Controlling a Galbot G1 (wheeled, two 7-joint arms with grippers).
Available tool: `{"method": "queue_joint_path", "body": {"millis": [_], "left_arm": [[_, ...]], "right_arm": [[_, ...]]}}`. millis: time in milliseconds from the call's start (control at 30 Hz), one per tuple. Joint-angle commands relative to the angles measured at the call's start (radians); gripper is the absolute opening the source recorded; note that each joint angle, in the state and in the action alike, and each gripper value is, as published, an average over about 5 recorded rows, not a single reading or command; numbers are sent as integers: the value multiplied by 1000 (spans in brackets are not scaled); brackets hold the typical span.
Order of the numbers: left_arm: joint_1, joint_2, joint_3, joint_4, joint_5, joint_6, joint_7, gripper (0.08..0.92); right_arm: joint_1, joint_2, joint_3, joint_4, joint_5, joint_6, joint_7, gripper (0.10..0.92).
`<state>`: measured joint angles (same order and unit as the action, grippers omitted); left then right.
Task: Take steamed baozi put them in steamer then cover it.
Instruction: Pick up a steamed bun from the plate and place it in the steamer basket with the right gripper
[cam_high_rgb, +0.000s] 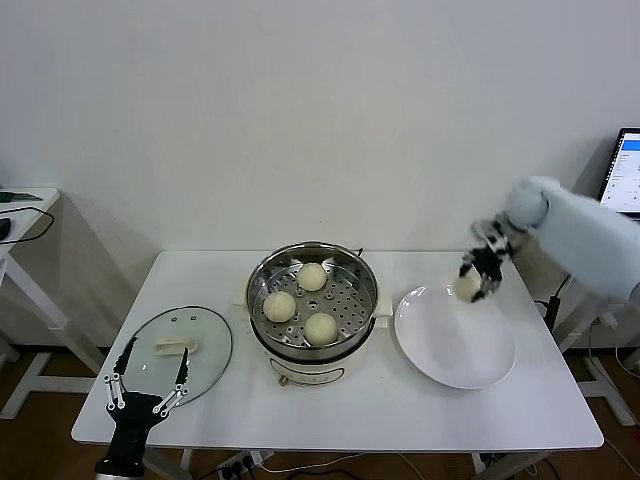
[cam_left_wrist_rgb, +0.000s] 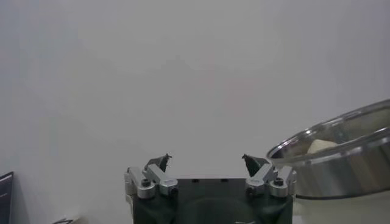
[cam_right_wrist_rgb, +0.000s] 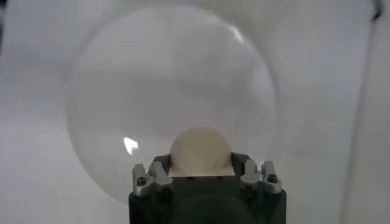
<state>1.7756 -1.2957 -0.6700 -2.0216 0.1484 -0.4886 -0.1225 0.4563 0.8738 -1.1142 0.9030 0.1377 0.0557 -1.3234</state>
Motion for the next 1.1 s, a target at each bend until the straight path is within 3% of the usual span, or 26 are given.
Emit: {"method": "queue_joint_path", "body": {"millis": [33,367,1100], "left_arm": [[0,1,4,1,1,0,0,823],[-13,1,8,5,14,-3,-2,823],[-20,-3,-3,8,7,-8,-8,823]], "right_arm": [[347,110,-245,187,310,-97,-80,670],[347,277,-327,307,448,-218,69,668],[203,411,-394,211,287,-228,145,660]]}}
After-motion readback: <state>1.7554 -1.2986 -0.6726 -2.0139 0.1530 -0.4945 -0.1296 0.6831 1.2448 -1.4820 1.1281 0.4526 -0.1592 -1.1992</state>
